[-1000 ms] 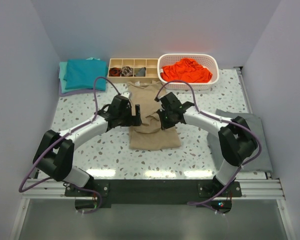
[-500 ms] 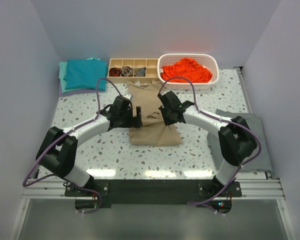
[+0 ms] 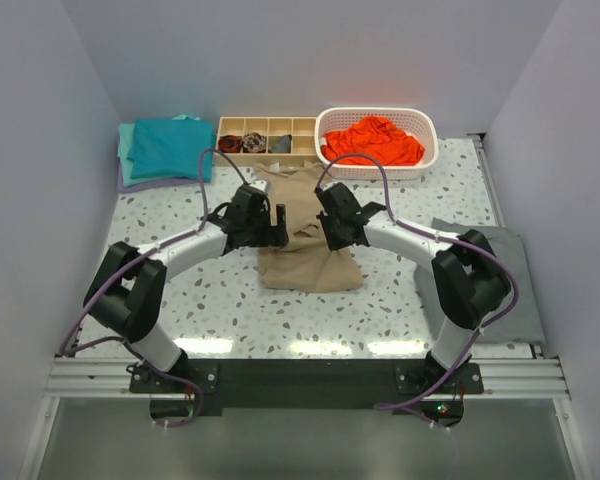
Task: Fold and stack the t-shirts
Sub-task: Fold the tshirt
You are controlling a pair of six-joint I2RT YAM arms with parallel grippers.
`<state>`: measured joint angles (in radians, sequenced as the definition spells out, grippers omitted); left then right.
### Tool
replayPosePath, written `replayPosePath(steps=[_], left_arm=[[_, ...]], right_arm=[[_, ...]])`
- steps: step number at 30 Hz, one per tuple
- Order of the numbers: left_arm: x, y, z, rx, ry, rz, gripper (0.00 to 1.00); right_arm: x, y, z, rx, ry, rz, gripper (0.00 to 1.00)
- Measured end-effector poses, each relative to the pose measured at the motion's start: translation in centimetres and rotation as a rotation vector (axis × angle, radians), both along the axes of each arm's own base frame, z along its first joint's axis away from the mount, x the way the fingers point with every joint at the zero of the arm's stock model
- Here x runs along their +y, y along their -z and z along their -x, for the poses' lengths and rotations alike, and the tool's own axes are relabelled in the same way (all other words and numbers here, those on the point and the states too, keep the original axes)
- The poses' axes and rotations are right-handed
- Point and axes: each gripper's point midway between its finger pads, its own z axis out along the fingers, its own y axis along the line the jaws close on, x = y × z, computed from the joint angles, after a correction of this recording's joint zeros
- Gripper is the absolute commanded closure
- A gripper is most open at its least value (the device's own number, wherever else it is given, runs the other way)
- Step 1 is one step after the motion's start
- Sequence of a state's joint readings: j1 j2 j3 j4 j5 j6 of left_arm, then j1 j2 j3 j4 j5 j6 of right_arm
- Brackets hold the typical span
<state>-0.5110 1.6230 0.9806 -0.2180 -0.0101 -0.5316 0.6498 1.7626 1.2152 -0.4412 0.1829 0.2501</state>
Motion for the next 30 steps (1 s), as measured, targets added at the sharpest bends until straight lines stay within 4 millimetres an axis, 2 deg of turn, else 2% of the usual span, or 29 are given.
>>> replayPosePath(steps=[1, 2, 4, 5, 7, 8, 13, 22, 26, 30], left_arm=[[-0.1, 0.0, -0.3, -0.006, -0.004, 0.001, 0.23], [-0.1, 0.1, -0.4, -0.009, -0.008, 0.004, 0.38], [-0.2, 0.2, -0.6, -0.009, -0.014, 0.005, 0.54], [-0.1, 0.2, -0.6, -0.010, -0.016, 0.003, 0.65], [-0.1, 0.2, -0.7, -0.016, -0.015, 0.000, 0.72], [-0.1, 0.2, -0.8, -0.019, -0.016, 0.001, 0.81], [-0.2, 0.2, -1.0, -0.024, -0.018, 0.001, 0.99], [-0.6, 0.7, -0.8, 0.003, 0.000, 0.011, 1.00], [-1.2, 0.3, -1.0, 0.032, 0.029, 0.052, 1.00], [-0.6, -0.5, -1.9, 0.038, 0.018, 0.066, 1.00]], right_arm=[[0.0, 0.0, 0.0, -0.001, -0.001, -0.002, 0.94], [0.1, 0.0, 0.0, -0.001, -0.001, -0.003, 0.94], [0.1, 0.0, 0.0, 0.000, -0.002, -0.003, 0.94], [0.1, 0.0, 0.0, 0.000, -0.002, -0.004, 0.94], [0.2, 0.0, 0.0, 0.001, -0.005, -0.008, 0.94], [0.2, 0.0, 0.0, 0.002, -0.006, -0.009, 0.94], [0.3, -0.1, 0.0, 0.001, -0.009, -0.015, 0.93], [0.3, -0.1, 0.0, 0.001, -0.009, -0.015, 0.92], [0.3, -0.1, 0.0, -0.001, -0.007, -0.012, 0.93], [-0.1, 0.3, 0.0, -0.003, 0.001, 0.001, 0.92]])
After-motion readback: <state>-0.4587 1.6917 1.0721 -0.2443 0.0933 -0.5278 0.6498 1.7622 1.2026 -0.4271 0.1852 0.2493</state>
